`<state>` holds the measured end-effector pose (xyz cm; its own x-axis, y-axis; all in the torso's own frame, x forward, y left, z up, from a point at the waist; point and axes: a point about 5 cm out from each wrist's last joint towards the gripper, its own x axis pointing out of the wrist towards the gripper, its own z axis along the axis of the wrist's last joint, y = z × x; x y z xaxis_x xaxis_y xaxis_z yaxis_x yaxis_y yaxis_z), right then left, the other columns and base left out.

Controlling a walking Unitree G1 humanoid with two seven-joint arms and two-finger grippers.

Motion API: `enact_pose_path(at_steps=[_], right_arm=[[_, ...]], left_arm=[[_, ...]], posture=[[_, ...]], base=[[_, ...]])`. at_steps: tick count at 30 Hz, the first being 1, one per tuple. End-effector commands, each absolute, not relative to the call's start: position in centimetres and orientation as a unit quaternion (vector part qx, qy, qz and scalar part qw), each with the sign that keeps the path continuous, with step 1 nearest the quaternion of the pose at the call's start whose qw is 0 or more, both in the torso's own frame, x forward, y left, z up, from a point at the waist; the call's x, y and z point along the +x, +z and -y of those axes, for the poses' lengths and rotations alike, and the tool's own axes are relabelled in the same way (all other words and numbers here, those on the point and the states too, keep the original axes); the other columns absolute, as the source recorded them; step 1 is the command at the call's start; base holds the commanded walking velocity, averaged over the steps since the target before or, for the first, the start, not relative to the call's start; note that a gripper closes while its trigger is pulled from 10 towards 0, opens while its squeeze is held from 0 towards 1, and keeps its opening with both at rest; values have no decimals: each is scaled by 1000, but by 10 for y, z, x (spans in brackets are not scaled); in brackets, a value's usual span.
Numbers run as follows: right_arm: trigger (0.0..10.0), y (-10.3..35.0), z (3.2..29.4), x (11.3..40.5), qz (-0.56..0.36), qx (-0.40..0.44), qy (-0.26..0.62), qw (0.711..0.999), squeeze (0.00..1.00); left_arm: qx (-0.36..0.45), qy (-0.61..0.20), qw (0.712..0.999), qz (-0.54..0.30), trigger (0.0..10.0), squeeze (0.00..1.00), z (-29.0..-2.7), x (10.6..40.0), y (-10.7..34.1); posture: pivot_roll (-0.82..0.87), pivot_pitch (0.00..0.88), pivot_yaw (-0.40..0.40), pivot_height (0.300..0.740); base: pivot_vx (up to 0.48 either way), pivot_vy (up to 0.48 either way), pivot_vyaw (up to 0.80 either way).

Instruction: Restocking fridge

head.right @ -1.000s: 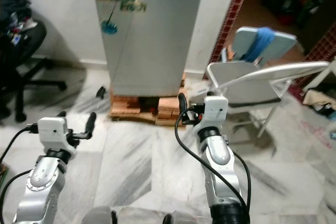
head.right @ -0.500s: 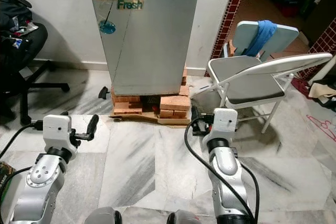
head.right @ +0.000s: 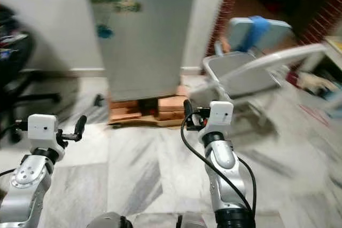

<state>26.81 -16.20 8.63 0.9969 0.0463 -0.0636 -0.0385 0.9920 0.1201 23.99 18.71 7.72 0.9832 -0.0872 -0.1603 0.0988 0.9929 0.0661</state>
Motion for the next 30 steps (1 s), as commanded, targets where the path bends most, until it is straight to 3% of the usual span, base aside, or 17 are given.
enact_pose_path(at_steps=[1,10,17,23,30], right_arm=[[10000,87,156,270,-26,73,18,997,0],[10000,85,159,267,-26,71,11,997,0],[10000,92,157,278,-14,64,20,998,0],[10000,92,156,281,-13,62,21,998,0],[10000,93,156,284,-11,52,30,998,0]], left_arm=[[50,-51,994,-82,10000,0,-190,236,77],[52,-82,993,-74,10000,0,-182,248,82],[55,-73,994,-63,10000,0,-185,253,86],[56,-83,993,-68,10000,0,-184,252,83],[39,-87,994,-53,10000,0,-185,254,86]], posture=[[78,20,2,740],[60,24,-3,740],[79,36,-17,740],[83,39,-17,740],[84,34,-37,740]], base=[[0,480,0],[0,480,0],[0,480,-761],[0,480,0],[0,464,-766]])
